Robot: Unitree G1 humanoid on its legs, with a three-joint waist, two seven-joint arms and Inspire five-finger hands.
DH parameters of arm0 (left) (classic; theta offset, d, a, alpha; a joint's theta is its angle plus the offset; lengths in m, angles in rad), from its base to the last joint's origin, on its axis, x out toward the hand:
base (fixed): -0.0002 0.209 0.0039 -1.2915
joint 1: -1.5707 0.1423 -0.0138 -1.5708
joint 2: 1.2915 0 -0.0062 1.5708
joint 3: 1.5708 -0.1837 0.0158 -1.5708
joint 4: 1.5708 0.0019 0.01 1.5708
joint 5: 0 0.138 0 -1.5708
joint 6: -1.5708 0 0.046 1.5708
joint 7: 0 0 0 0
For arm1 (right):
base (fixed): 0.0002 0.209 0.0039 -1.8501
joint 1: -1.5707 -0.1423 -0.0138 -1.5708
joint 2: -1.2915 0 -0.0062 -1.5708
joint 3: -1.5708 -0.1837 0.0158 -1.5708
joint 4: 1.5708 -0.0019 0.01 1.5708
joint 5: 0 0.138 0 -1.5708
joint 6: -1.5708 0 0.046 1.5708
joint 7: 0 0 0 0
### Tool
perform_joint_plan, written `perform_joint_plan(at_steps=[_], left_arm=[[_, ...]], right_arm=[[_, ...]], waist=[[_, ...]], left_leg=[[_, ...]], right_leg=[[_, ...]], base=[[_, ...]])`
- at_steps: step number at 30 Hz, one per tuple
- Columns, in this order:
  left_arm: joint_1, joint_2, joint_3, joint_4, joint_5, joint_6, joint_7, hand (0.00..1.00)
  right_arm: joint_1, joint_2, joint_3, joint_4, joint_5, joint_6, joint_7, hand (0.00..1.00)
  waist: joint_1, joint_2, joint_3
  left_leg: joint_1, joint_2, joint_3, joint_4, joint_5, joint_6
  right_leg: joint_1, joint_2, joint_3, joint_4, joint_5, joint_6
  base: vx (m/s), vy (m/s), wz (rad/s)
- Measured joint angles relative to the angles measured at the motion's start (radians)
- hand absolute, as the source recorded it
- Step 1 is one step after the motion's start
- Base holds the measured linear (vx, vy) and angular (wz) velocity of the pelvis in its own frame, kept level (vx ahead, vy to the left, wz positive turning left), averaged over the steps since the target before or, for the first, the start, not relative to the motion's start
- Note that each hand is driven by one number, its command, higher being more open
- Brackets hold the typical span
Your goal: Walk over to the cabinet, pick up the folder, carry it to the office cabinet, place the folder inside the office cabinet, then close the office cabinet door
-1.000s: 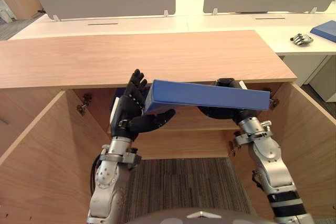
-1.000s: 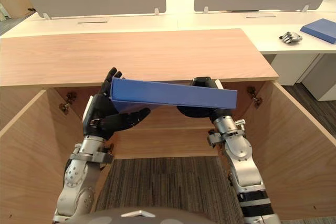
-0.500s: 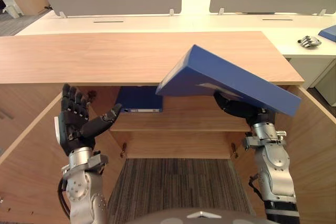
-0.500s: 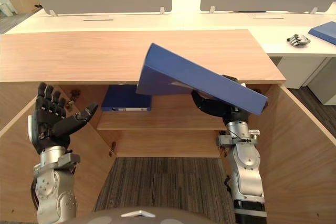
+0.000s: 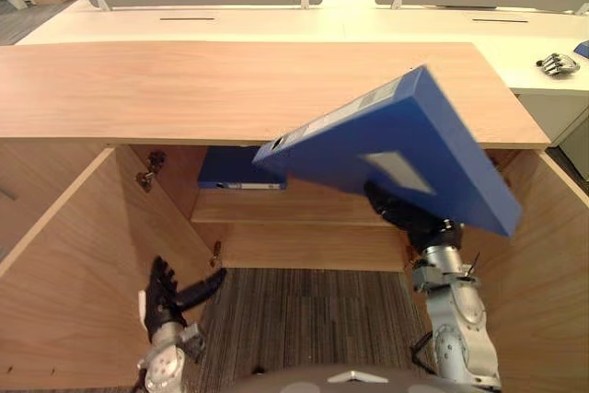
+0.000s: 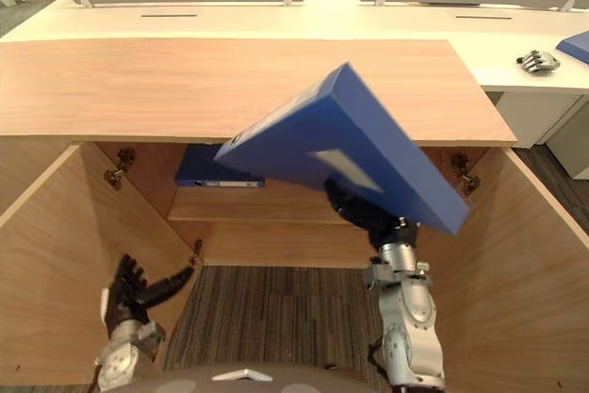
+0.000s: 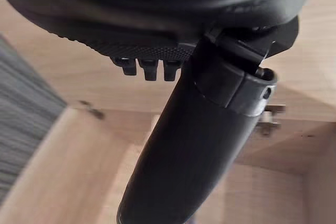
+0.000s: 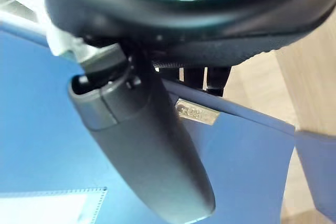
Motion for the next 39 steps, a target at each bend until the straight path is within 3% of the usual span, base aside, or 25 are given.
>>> perform_joint_plan(at_steps=[6,11,15,19,24,32,34,39], left_arm=[[-0.013,0.030,-0.028,0.206,0.032,0.015,-0.001,1.00],[-0.035,0.075,-0.081,0.327,0.065,0.016,-0.004,1.00],[-0.095,0.107,-0.138,0.387,0.089,0.017,-0.005,1.00],[-0.185,0.123,-0.190,0.390,0.100,0.015,-0.004,1.00],[-0.335,0.140,-0.236,0.390,0.098,0.006,-0.003,1.00],[-0.362,0.128,-0.240,0.288,0.084,-0.002,0.006,1.00],[-0.380,0.116,-0.237,0.236,0.075,-0.003,0.015,1.00],[-0.453,0.087,-0.226,0.190,0.045,-0.009,0.022,1.00]], right_arm=[[0.014,-0.016,0.118,0.090,-0.002,0.000,0.032,0.00],[0.014,-0.058,0.157,0.202,-0.121,0.002,0.016,0.00],[-0.058,-0.119,0.223,0.242,-0.222,0.003,-0.005,0.00],[-0.197,-0.140,0.269,0.255,-0.286,0.003,-0.023,0.00],[-0.392,-0.164,0.277,0.257,-0.313,0.002,-0.053,0.00],[-0.439,-0.168,0.270,0.192,-0.311,0.003,-0.114,0.00],[-0.489,-0.183,0.268,0.161,-0.282,0.003,-0.131,0.00],[-0.622,-0.189,0.215,0.159,-0.215,0.002,-0.170,0.00]], waist=[[0.003,-0.004,0.003],[0.004,0.000,0.013],[0.002,0.006,0.075],[0.005,0.008,0.161],[0.005,0.024,0.288],[0.028,0.032,0.367],[0.034,0.034,0.368],[0.056,0.035,0.395]], left_leg=[[-0.007,-0.001,0.005,0.001,-0.003,-0.001],[-0.014,-0.002,0.006,0.004,-0.003,-0.001],[-0.059,0.002,0.013,0.035,-0.003,-0.001],[-0.196,0.015,0.026,0.164,-0.036,0.011],[-0.431,0.035,0.027,0.378,-0.084,0.032],[-0.726,0.094,0.017,0.682,-0.188,0.035],[-0.848,0.113,-0.006,0.786,-0.213,0.036],[-0.997,0.128,-0.041,0.896,-0.232,0.037]], right_leg=[[-0.010,0.000,0.005,-0.001,-0.001,0.000],[-0.018,-0.001,0.007,0.001,-0.001,0.000],[-0.069,-0.002,0.019,0.031,0.000,-0.001],[-0.195,-0.005,0.047,0.114,0.001,-0.003],[-0.426,-0.016,0.068,0.295,-0.021,-0.011],[-0.730,-0.019,0.094,0.583,-0.105,-0.018],[-0.844,-0.017,0.088,0.681,-0.133,-0.025],[-0.979,-0.020,0.074,0.793,-0.160,-0.031]], base=[[0.00,0.002,-0.01],[-0.01,0.001,0.00],[-0.09,0.002,-0.08],[-0.13,0.002,-0.16],[-0.20,0.013,-0.08],[-0.16,0.002,-0.07],[-0.13,-0.010,0.02],[-0.08,-0.016,0.09]])
